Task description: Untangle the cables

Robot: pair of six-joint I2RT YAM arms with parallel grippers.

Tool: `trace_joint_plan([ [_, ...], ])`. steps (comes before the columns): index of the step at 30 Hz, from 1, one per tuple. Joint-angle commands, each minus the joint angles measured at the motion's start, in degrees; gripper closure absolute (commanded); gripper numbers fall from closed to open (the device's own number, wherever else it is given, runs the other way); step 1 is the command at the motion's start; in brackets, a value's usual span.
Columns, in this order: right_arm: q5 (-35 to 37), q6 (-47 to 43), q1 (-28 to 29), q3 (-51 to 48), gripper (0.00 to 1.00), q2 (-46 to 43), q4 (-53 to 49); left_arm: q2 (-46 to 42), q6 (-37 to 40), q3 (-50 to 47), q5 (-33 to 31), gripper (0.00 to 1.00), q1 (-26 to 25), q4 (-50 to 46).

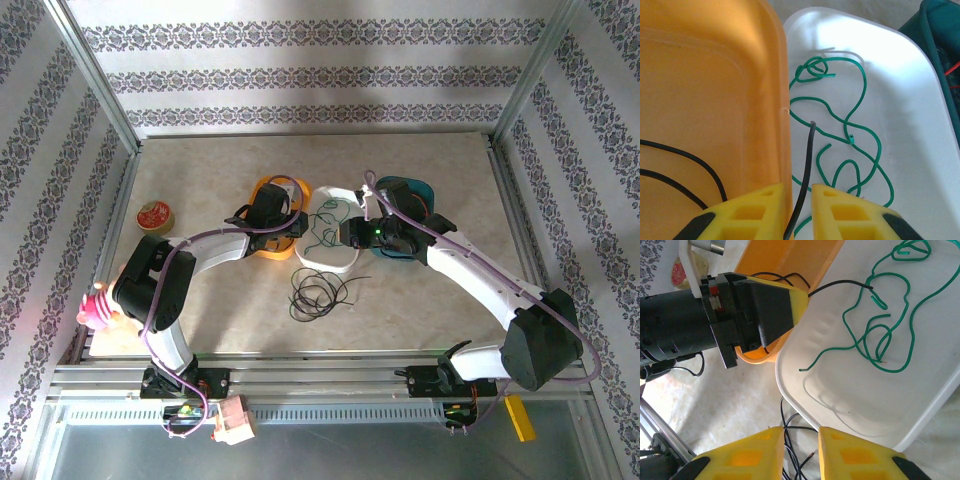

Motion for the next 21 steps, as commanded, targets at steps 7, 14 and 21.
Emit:
trace_joint_plan([
  [7,-0.63,0.68,-0.06,-0.49,0.75,0.1,0.37,0.4,1.19,0.29,-0.38,0.89,0.27,1.08],
  [14,-0.45,0.78,-0.1,-0.67,0.75,0.0,0.38,-1.08,0.43,-0.41,-1.02,1.0,0.28,2.43],
  [21,-0.45,0.77,-0.1,-0.77,0.75,0.09,0.38,-7.16,-1.0,-3.99,-2.6,1.0,0.33,9.42],
])
